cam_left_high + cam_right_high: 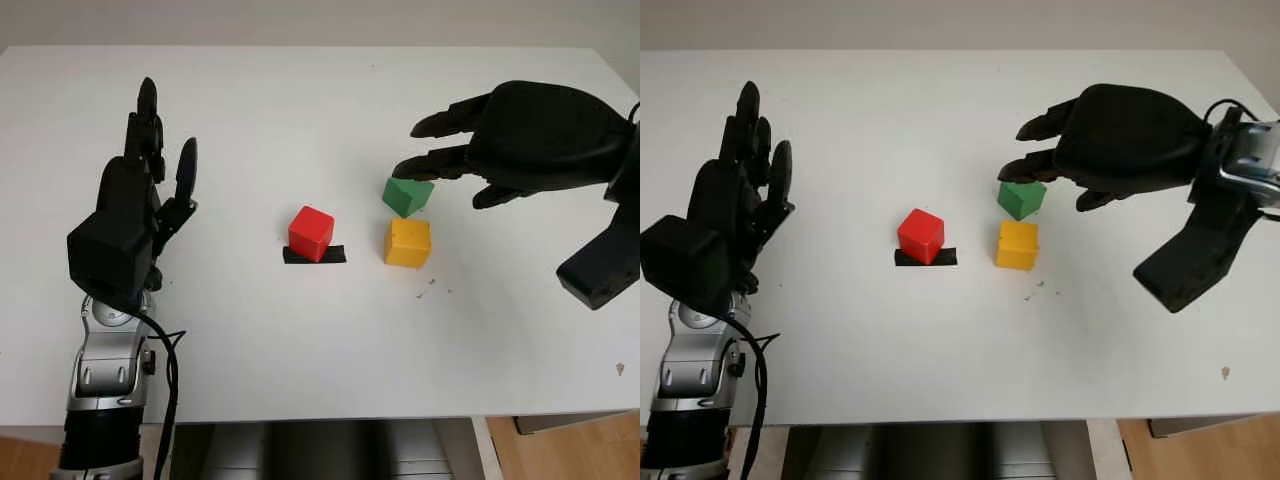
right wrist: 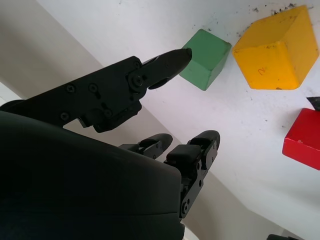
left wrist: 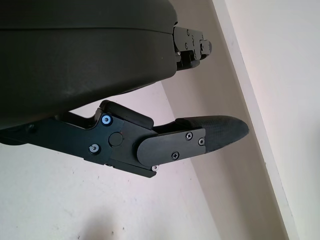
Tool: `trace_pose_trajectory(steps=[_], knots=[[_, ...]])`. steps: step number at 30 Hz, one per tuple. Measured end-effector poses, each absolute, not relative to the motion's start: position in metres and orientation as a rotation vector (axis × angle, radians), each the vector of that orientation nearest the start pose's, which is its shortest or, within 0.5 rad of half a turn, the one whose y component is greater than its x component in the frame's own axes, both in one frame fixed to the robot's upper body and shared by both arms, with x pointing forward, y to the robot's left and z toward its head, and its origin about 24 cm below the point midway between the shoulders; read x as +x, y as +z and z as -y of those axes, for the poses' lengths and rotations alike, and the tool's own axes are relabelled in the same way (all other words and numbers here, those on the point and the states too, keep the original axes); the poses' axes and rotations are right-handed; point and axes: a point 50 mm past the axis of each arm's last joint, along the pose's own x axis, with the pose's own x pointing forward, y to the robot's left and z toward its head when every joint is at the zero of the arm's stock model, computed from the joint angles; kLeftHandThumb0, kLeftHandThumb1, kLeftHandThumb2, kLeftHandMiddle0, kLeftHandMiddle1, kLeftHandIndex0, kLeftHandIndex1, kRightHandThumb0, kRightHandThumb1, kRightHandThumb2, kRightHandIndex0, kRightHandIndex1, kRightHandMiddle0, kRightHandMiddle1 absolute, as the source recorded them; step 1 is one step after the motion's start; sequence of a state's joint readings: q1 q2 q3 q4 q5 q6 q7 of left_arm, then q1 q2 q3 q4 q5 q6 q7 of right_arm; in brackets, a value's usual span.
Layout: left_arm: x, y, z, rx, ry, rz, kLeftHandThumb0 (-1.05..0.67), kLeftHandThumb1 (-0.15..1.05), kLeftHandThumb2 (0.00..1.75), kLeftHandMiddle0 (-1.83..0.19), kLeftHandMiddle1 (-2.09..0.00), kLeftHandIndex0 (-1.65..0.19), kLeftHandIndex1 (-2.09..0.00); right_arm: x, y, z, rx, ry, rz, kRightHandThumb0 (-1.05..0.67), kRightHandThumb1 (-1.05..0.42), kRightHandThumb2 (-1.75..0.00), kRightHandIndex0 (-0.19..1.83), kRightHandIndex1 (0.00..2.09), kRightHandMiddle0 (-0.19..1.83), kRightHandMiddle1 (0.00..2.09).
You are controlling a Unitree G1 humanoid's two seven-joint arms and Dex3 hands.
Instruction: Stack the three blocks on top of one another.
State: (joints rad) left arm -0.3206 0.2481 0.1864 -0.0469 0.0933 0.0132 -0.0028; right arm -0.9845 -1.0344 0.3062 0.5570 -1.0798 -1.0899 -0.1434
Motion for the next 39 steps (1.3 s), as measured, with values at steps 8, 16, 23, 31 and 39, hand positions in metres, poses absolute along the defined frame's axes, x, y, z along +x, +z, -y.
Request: trace_pose_trajectory(steps=[8,16,23,31,39], knots=[[0.3,0.153,-0.213,0.317,0.144,0.358,-0.68,1.05,0.61,0.04,-0.05,0.04,-0.07,0.325,0.242,0.224,-1.989,0.658,0.903,-0.44,-0.77,-0.04,0.37,0.01,0.58,0.06],[0.299,0.154,-0.213,0.326,0.157,0.362,-0.66,1.05,0.6,0.04,-0.06,0.03,-0.07,0.329,0.228,0.215,-1.96,0.701,0.922,-0.46,-0.77,-0.05,0.29,0.01,0.58,0.06],[0.298,0.154,-0.214,0.328,0.167,0.358,-0.69,1.05,0.61,0.03,-0.05,0.02,-0.07,0.333,0.208,0.212,-1.916,0.733,0.936,-0.5,-0.75,-0.05,0.29,0.04,0.63,0.07],[0.298,0.153,-0.214,0.321,0.169,0.357,-0.77,1.05,0.67,0.15,-0.03,0.12,-0.02,0.335,0.195,0.208,-1.891,0.767,0.937,-0.4,-0.78,-0.06,0.34,0.07,0.7,0.11],[0.298,0.153,-0.214,0.305,0.172,0.353,-0.79,1.05,0.66,0.14,-0.05,0.12,-0.04,0.338,0.186,0.205,-1.852,0.78,0.966,-0.36,-0.84,-0.07,0.32,0.05,0.74,0.12]])
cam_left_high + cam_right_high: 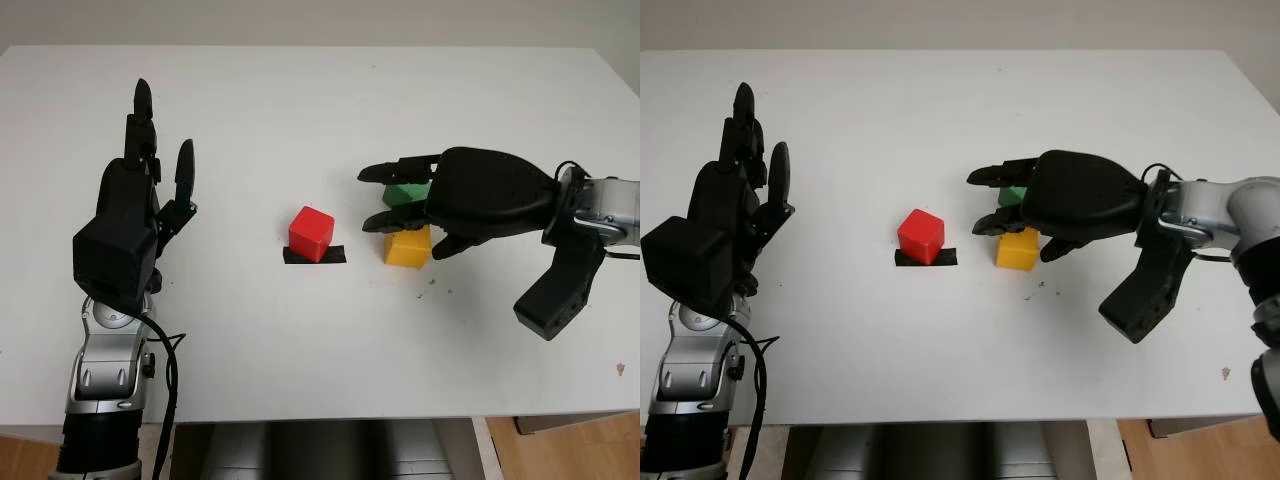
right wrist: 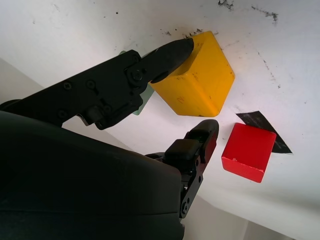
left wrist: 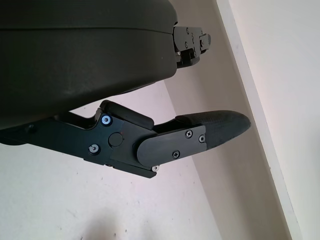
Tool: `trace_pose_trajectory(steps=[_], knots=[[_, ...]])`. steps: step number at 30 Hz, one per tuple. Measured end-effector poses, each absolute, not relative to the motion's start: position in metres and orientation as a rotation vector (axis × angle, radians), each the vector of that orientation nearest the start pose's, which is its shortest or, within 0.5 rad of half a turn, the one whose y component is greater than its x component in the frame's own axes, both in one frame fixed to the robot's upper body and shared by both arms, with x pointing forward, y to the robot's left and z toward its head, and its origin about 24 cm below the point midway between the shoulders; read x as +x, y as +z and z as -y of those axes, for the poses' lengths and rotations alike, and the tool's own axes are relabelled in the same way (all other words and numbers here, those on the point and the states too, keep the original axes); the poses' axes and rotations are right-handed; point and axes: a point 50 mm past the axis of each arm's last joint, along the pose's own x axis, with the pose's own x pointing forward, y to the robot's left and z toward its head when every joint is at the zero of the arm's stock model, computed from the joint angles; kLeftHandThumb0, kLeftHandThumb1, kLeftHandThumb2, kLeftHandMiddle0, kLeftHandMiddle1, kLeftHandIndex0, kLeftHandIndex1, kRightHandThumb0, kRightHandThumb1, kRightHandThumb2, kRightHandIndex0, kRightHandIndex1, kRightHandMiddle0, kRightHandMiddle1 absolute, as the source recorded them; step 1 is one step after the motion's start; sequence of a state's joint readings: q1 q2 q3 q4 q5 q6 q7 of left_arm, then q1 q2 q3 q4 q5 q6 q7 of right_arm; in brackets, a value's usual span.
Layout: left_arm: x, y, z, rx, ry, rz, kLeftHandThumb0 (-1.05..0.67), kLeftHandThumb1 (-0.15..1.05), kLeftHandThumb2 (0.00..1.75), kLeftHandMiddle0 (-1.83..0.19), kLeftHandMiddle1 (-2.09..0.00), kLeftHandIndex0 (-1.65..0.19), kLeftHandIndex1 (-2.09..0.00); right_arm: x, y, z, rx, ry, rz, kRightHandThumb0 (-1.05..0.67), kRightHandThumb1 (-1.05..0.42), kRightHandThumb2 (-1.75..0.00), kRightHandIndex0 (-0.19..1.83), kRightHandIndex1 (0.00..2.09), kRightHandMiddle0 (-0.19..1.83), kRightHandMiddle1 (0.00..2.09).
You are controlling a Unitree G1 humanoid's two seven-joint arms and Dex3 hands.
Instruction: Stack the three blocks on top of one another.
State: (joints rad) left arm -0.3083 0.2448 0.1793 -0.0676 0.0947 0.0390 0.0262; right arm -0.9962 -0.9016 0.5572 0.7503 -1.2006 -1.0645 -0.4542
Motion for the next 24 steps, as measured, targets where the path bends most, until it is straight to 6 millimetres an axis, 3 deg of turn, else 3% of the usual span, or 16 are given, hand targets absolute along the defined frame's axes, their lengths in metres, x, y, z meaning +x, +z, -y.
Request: trace_pose_trajectory(steps=[5,12,17,20,24], knots=[[0.298,0.1521,-0.2121,0.31,0.166,0.353,-0.79,1.05,0.67,0.15,-0.05,0.12,-0.04,0.3389,0.1824,0.2043,-1.869,0.789,0.971,-0.37,-0.85,-0.06,0.31,0.05,0.76,0.13],[0.2981,0.1517,-0.2108,0.312,0.162,0.352,-0.78,1.05,0.67,0.13,-0.06,0.11,-0.05,0.3403,0.1819,0.2034,-1.851,0.77,1.004,-0.37,-0.86,-0.06,0.38,0.08,0.96,0.27],[0.2977,0.1503,-0.2105,0.319,0.163,0.347,-0.79,1.05,0.67,0.13,-0.06,0.1,-0.05,0.342,0.1845,0.2022,-1.868,0.764,1.013,-0.36,-0.85,-0.05,0.4,0.06,0.72,0.93],[0.2977,0.1498,-0.2102,0.321,0.161,0.346,-0.79,1.05,0.67,0.13,-0.05,0.11,-0.05,0.3428,0.185,0.2022,-1.876,0.764,1.01,-0.36,-0.86,-0.06,0.42,0.06,0.67,1.1],[0.2978,0.1495,-0.2095,0.324,0.159,0.345,-0.79,1.05,0.67,0.12,-0.06,0.1,-0.05,0.3437,0.1861,0.2025,-1.884,0.764,1.004,-0.36,-0.86,-0.05,0.43,0.06,0.65,1.15]])
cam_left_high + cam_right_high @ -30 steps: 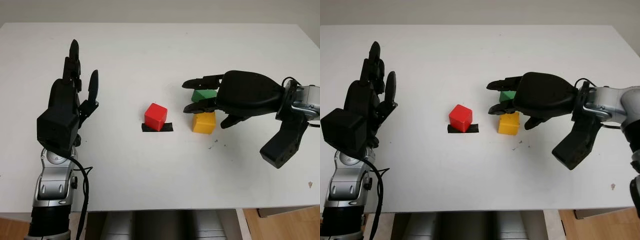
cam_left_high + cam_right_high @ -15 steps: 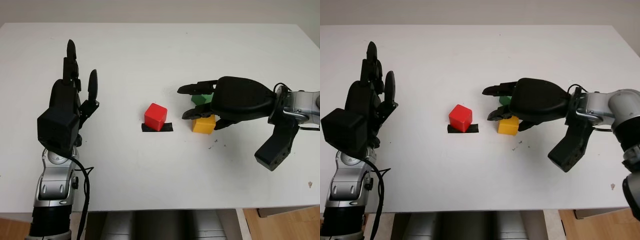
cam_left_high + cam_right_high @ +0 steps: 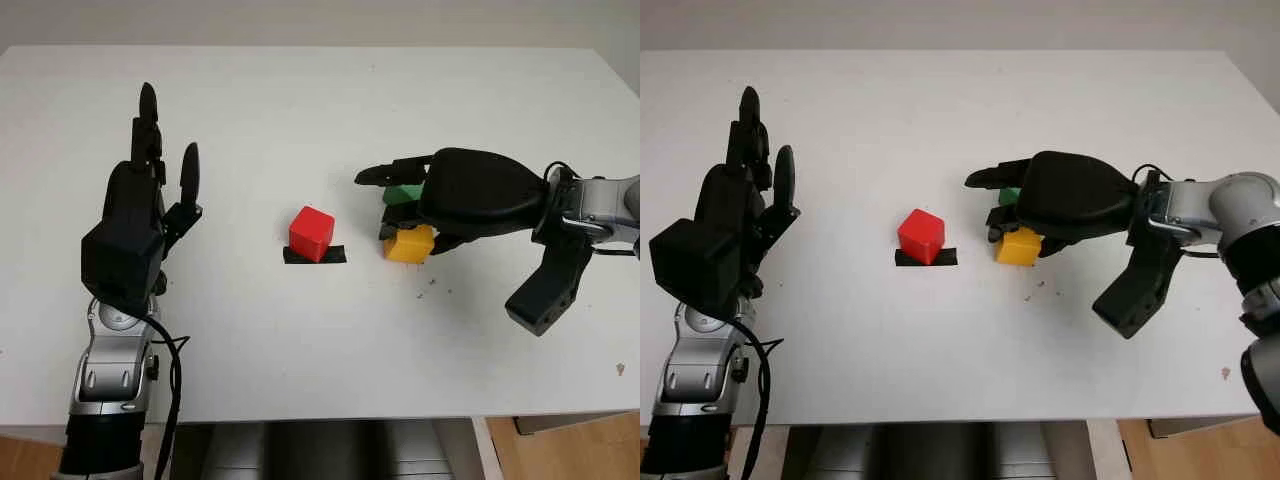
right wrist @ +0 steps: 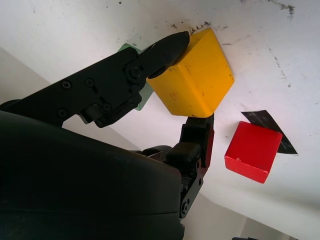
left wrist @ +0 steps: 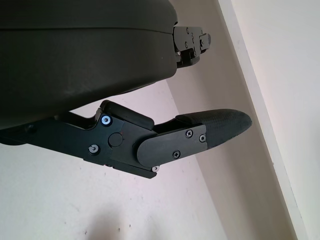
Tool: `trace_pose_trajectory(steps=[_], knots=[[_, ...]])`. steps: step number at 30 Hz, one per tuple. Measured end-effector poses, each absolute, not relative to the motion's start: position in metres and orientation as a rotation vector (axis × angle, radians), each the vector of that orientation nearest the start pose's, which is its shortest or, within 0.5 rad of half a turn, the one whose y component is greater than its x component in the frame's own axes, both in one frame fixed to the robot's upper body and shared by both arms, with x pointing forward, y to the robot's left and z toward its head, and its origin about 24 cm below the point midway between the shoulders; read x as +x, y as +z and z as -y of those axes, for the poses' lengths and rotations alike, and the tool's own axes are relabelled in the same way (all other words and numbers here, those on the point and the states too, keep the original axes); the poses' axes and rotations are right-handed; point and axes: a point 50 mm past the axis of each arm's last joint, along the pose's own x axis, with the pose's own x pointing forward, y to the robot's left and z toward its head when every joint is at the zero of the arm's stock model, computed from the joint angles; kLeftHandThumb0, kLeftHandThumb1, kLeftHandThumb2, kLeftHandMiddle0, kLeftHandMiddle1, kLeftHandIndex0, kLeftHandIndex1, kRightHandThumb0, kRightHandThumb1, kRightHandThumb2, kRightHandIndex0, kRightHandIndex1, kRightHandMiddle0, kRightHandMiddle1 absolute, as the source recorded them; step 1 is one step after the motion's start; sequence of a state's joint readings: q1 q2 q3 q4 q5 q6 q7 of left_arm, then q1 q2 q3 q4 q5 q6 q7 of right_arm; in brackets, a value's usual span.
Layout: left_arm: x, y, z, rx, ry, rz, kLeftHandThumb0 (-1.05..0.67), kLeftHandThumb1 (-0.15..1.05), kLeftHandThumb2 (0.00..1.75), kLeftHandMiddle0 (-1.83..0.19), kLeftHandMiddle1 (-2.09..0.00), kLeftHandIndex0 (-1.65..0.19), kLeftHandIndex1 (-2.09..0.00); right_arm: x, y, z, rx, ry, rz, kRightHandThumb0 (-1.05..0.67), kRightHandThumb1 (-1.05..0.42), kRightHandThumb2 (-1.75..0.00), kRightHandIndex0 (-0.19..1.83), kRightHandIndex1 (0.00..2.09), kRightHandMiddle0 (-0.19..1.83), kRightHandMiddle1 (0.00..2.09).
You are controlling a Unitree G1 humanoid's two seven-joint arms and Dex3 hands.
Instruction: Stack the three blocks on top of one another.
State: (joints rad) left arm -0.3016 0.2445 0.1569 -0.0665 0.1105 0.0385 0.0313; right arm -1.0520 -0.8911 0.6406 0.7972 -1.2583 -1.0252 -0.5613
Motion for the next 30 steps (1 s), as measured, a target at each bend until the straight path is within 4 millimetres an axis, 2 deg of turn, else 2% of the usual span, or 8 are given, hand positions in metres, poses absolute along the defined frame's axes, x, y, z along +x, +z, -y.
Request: trace_pose_trajectory(steps=[4,7,10,16,24,28,30], knots=[[0.298,0.149,-0.208,0.334,0.152,0.342,-0.8,1.05,0.67,0.12,-0.06,0.1,-0.05,0.345,0.188,0.204,-1.869,0.739,0.99,-0.4,-0.85,-0.05,0.43,0.06,0.61,1.14],[0.298,0.148,-0.207,0.342,0.154,0.34,-0.79,1.05,0.67,0.11,-0.06,0.09,-0.06,0.349,0.193,0.205,-1.823,0.72,0.911,-0.41,-0.87,-0.06,0.42,0.06,0.6,1.09],[0.299,0.146,-0.207,0.348,0.157,0.335,-0.78,1.05,0.67,0.1,-0.06,0.08,-0.06,0.354,0.209,0.202,-1.799,0.707,0.828,-0.41,-0.87,-0.05,0.43,0.06,0.65,0.99],[0.299,0.145,-0.206,0.372,0.17,0.333,-0.76,1.05,0.68,0.08,-0.06,0.07,-0.07,0.36,0.241,0.194,-1.743,0.667,0.759,-0.4,-0.86,-0.05,0.45,0.07,0.71,0.95],[0.3,0.144,-0.204,0.412,0.196,0.338,-0.74,1.05,0.69,0.02,-0.07,0.03,-0.08,0.365,0.278,0.165,-1.763,0.662,0.74,-0.36,-0.82,-0.04,0.51,0.08,0.77,0.92],[0.3,0.143,-0.202,0.412,0.2,0.339,-0.74,1.05,0.7,0.02,-0.07,0.02,-0.09,0.368,0.287,0.146,-1.768,0.679,0.711,-0.34,-0.82,-0.05,0.5,0.07,0.77,0.92],[0.3,0.143,-0.201,0.413,0.204,0.339,-0.74,1.05,0.7,0.02,-0.07,0.02,-0.09,0.37,0.289,0.137,-1.767,0.689,0.696,-0.34,-0.83,-0.05,0.5,0.06,0.72,1.03]])
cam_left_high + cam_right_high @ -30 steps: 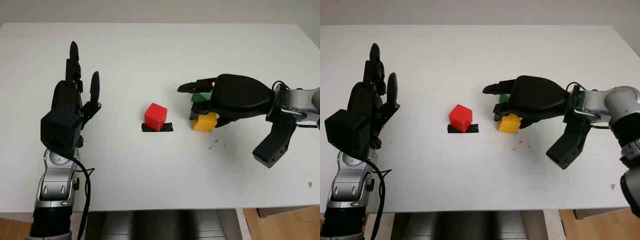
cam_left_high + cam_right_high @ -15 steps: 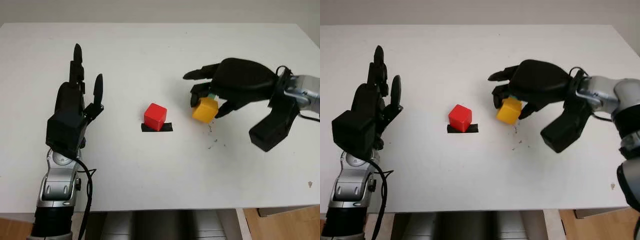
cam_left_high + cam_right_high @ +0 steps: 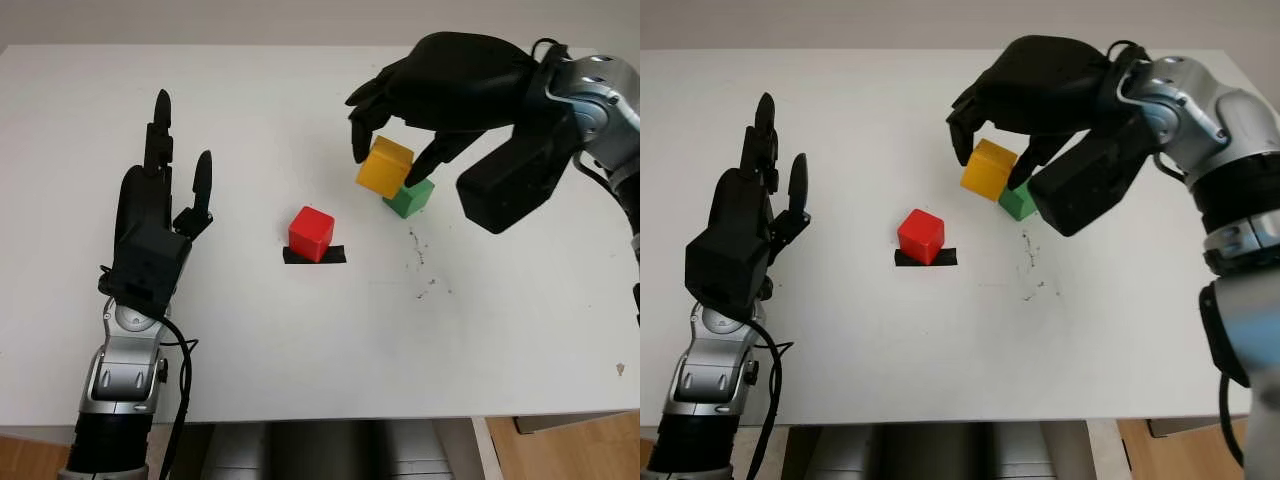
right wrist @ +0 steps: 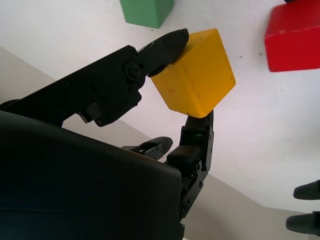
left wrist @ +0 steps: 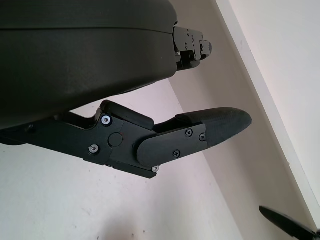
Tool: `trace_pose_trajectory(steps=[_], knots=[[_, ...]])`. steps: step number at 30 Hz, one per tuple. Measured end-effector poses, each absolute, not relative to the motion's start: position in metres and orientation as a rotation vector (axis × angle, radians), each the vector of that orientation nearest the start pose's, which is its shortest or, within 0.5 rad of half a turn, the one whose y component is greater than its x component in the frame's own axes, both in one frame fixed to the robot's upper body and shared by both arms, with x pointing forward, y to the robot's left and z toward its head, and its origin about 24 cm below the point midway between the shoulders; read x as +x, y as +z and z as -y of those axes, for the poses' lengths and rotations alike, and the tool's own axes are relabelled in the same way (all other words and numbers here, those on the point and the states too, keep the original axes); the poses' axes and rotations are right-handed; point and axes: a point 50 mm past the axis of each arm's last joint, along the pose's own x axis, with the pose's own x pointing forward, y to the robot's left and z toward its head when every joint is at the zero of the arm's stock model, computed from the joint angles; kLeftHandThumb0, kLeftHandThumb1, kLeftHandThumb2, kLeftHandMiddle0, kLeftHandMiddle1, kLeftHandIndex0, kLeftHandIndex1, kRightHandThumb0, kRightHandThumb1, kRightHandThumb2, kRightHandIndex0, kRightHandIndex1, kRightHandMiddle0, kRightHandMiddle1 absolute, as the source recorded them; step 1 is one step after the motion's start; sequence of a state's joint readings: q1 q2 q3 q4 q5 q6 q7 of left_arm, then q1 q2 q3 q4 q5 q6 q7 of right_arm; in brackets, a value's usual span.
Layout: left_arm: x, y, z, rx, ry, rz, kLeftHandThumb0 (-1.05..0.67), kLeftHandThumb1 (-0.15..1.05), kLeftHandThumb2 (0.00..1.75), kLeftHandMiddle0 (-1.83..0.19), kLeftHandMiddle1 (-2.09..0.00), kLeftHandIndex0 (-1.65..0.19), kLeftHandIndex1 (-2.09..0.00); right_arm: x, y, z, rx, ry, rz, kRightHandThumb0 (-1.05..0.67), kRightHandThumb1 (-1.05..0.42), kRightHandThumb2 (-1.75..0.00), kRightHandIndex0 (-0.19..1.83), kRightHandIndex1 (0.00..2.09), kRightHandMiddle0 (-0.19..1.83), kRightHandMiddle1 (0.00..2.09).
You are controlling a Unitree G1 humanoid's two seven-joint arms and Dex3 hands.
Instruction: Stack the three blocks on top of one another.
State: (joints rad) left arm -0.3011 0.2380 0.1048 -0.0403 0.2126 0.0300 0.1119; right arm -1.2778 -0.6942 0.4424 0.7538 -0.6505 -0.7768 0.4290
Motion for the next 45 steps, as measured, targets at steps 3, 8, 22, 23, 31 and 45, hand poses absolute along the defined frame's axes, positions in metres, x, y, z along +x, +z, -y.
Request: trace_pose_trajectory(steps=[3,8,22,23,31,45], knots=[[0.3,0.142,-0.199,0.415,0.216,0.336,-0.77,1.05,0.69,0.0,-0.07,0.0,-0.09,0.372,0.289,0.124,-1.754,0.688,0.67,-0.35,-0.86,-0.06,0.5,0.06,0.6,1.25],[0.301,0.139,-0.198,0.41,0.232,0.309,-0.79,1.05,0.69,0.01,-0.05,0.01,-0.08,0.373,0.289,0.106,-1.741,0.702,0.622,-0.36,-0.89,-0.06,0.48,0.05,0.52,1.32],[0.301,0.138,-0.194,0.363,0.22,0.307,-0.8,1.05,0.69,0.02,-0.06,0.04,-0.06,0.374,0.278,0.078,-1.751,0.767,0.579,-0.33,-0.9,-0.06,0.44,0.04,0.4,1.65],[0.301,0.137,-0.193,0.361,0.223,0.301,-0.8,1.05,0.69,0.03,-0.05,0.04,-0.06,0.374,0.277,0.077,-1.753,0.774,0.574,-0.32,-0.89,-0.06,0.43,0.03,0.39,1.65],[0.302,0.135,-0.189,0.351,0.226,0.29,-0.78,1.05,0.69,0.04,-0.05,0.04,-0.06,0.374,0.274,0.075,-1.762,0.811,0.542,-0.32,-0.89,-0.06,0.44,0.04,0.37,1.66],[0.302,0.135,-0.185,0.324,0.206,0.295,-0.77,1.05,0.69,0.07,-0.05,0.09,-0.04,0.374,0.269,0.074,-1.764,0.839,0.551,-0.33,-0.9,-0.06,0.42,0.04,0.39,1.73]])
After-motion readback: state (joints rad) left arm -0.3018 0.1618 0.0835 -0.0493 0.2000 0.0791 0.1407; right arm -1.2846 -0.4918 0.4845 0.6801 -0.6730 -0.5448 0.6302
